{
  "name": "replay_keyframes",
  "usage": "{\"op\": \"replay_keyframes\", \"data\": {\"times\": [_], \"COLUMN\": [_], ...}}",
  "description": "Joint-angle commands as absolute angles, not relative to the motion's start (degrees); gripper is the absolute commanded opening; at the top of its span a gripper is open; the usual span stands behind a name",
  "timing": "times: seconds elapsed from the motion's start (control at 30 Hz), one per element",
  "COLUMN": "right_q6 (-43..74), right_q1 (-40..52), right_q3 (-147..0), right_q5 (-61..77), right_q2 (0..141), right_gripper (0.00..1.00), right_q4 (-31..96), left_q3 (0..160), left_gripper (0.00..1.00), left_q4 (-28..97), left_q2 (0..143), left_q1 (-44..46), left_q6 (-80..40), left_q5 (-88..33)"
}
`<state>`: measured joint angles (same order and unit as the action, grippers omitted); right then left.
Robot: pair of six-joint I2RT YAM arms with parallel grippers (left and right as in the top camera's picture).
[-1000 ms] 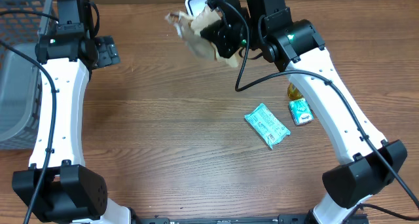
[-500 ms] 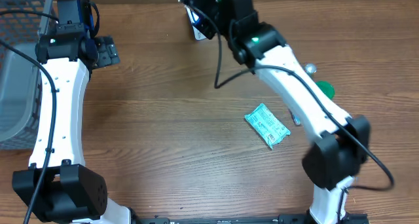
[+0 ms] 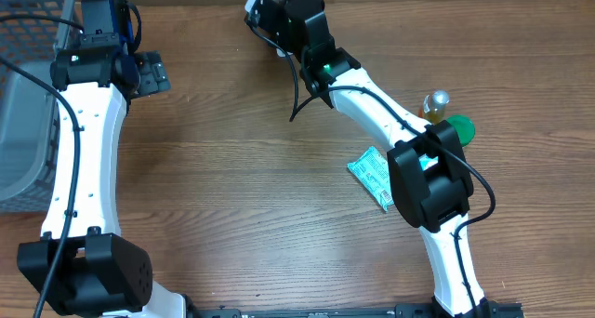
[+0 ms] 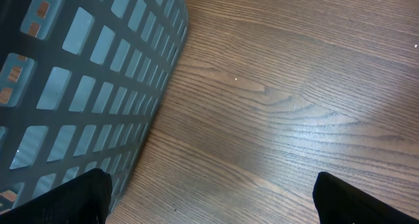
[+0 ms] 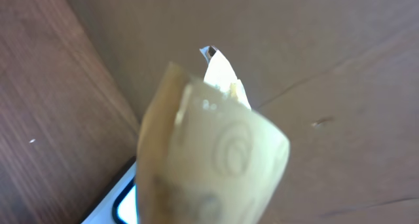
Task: Scan the item barcode
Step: 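Hold the snack pouch over the white scanner with the right gripper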
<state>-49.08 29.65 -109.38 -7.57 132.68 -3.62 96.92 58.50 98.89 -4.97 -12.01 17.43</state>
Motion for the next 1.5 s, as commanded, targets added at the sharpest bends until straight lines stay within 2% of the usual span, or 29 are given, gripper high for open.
{"op": "replay_keyframes", "data": {"times": [0.0,0.7,1.0,1.2,1.3,1.37,1.47], "right_q6": [-46.2,-41.6,-41.5,-31.0,-28.3,-26.3,-15.8], "right_q1": [29.5,29.4,28.4,26.9,26.6,26.6,26.5], "right_q3": [-110.6,-110.6,-110.6,-110.7,-110.7,-110.7,-110.7], "right_q5": [-5.6,3.0,3.1,3.1,3.7,5.7,7.9], "right_q2": [132.7,132.8,132.8,132.1,127.1,121.9,112.7], "right_gripper": [0.04,0.04,0.04,0.04,0.04,0.04,0.04], "right_q4": [-2.2,10.5,11.1,10.9,13.2,16.0,25.9], "left_q3": [97.6,97.6,97.6,97.6,97.6,97.6,97.6], "left_gripper": [1.00,0.99,1.00,1.00,0.99,1.00,1.00], "left_q4": [58.4,58.4,58.4,58.4,58.4,58.4,58.4], "left_q2": [99.4,99.4,99.4,99.4,99.4,99.4,99.4], "left_q1": [-4.8,-4.8,-4.8,-4.8,-4.8,-4.8,-4.8], "left_q6": [-12.0,-12.0,-12.0,-12.0,-12.0,-12.0,-12.0], "left_q5": [18.4,18.4,18.4,18.4,18.4,18.4,18.4]}}
